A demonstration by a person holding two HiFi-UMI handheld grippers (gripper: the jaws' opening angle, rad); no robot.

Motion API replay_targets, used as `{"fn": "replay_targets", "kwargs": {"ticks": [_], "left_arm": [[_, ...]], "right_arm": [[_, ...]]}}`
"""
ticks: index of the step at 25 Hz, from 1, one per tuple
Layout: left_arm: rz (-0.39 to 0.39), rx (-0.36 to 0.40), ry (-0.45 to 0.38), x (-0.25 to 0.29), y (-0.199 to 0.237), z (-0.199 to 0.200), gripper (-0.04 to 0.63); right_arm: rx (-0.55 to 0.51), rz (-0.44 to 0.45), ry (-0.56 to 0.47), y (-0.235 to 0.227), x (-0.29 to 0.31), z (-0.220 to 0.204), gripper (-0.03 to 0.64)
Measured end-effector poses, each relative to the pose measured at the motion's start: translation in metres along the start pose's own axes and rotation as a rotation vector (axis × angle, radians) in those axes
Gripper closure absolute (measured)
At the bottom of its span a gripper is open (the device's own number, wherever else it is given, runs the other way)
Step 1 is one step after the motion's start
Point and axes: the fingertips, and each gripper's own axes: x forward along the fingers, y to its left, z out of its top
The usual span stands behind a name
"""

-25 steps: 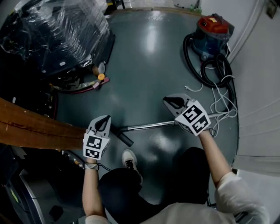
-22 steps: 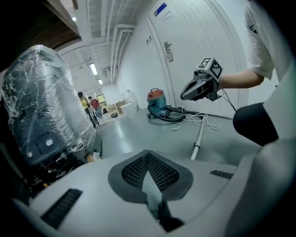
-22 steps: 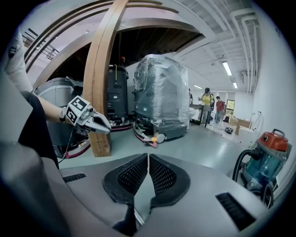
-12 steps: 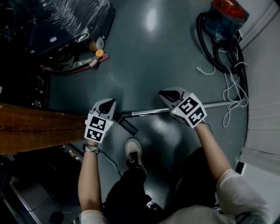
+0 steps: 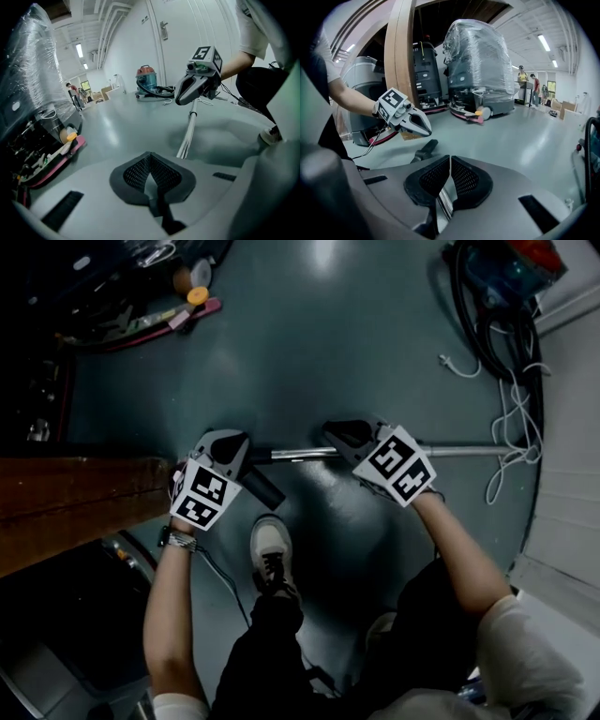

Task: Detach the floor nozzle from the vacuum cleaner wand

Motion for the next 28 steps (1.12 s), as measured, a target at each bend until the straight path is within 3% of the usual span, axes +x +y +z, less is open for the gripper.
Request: {"fn": "replay_targets", "kwargs": {"ticks": [9,12,18,28], "left_arm": [[-0.051,0.008,0.071,0.018,-0.019,-0.037,0.594],[-0.072,0.014,0.098,0.022,-0.023,-0.044,0.538],[-0.13,0.033,0.148,0.037,-0.036,-0.055,0.482],[-0.266,0.073,0.239,0.055,-0.054,-0.077,0.342]], "right_arm": [[-0.072,0.102,0.114,0.011,0.028,-0.059,0.584],[-0.077,0.143,0.131,0.017,0.036,-0.066,0.571],[-0.103,0.204,0.177,0.027,0.048,-0.081,0.445],[-0.15,0.261,0.296,0.03,0.066,-0.117,0.4]]}}
